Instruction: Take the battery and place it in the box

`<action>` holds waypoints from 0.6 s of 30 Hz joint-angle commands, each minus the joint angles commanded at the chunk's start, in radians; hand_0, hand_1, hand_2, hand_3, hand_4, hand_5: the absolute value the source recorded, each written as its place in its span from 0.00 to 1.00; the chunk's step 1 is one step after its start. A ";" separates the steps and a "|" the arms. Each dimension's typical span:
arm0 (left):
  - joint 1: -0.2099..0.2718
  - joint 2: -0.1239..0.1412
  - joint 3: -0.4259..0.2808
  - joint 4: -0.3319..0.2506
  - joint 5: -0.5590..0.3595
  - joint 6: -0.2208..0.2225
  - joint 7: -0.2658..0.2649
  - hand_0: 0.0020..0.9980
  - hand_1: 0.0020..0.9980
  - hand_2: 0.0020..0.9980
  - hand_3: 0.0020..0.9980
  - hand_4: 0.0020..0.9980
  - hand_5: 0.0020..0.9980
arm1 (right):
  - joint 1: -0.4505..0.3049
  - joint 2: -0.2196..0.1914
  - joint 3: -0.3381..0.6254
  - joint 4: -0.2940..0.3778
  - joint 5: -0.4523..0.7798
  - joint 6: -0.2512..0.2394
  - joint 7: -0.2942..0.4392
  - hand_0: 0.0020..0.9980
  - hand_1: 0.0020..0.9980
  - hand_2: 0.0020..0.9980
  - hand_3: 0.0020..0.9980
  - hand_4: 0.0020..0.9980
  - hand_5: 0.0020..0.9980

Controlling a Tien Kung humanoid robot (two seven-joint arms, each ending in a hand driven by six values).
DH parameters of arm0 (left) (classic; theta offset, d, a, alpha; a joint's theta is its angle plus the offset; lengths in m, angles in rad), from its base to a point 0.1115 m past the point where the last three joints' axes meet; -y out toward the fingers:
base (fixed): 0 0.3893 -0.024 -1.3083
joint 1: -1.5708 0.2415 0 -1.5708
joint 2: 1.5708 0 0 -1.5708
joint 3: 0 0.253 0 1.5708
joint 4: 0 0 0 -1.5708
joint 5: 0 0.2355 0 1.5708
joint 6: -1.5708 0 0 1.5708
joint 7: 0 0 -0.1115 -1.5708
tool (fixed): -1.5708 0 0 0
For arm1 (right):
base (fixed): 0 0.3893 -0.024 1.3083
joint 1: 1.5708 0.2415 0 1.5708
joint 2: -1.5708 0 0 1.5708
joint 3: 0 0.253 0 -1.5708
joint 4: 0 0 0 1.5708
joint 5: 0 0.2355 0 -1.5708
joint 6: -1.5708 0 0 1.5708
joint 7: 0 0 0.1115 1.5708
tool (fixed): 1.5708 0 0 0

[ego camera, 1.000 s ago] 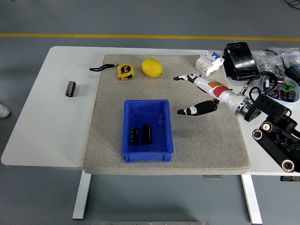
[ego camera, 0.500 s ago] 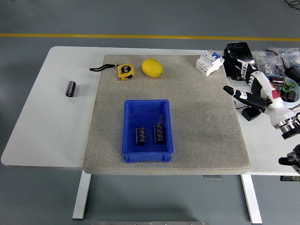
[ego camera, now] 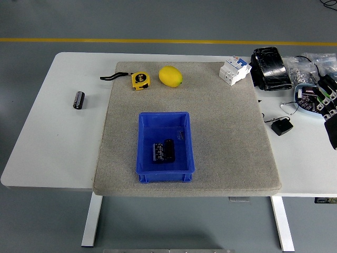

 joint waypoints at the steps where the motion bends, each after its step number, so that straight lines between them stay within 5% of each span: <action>1: 0.001 -0.001 -0.002 0.000 0.004 0.000 0.001 0.49 0.50 0.58 0.70 0.66 0.81 | -0.006 0.000 0.003 0.005 -0.002 0.003 -0.001 0.90 0.85 0.87 0.86 1.00 0.86; 18: 0.012 -0.005 -0.020 -0.001 0.027 -0.003 0.005 0.49 0.50 0.58 0.70 0.65 0.82 | -0.056 0.025 -0.003 0.024 -0.064 0.033 -0.058 0.99 0.89 0.91 0.92 1.00 1.00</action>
